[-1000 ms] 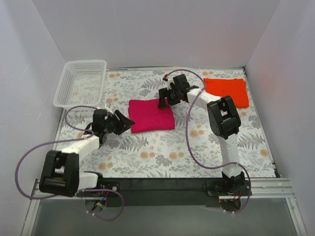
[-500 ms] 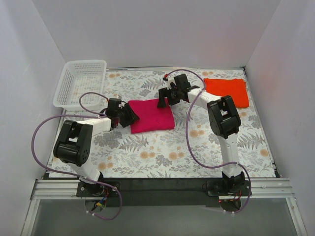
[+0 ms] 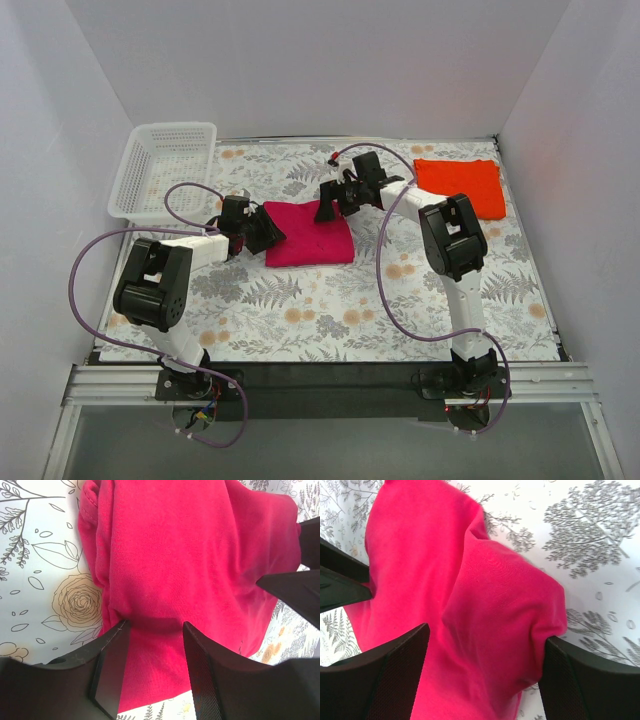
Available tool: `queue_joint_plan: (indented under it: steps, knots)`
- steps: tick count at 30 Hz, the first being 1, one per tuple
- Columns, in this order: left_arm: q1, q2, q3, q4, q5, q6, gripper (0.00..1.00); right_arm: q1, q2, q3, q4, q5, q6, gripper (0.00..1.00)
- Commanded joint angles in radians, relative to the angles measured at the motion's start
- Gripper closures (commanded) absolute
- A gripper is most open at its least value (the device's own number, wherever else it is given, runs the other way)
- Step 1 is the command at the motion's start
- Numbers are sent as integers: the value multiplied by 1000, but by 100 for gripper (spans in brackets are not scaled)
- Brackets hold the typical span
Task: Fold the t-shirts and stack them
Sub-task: Neatly place the folded tshirt to the corner
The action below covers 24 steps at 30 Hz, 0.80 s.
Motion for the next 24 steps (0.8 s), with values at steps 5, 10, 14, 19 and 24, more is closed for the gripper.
queue_joint_plan:
  steps: [5,10,14,19,24]
  knots:
    - [-12,51,-18,-74,-27,23,55,46,116,-86,-218,40,33,35]
    - [-12,51,-23,-73,-25,22,55,34,116,-81,-218,31,26,67]
    - [-12,40,-29,-71,-28,23,55,16,109,-78,-218,22,-2,95]
    - [-11,-70,-63,-33,-30,31,53,-12,38,-74,-228,23,-81,99]
    - [1,-346,-107,-31,-33,54,46,-67,-80,-86,-263,-35,-288,99]
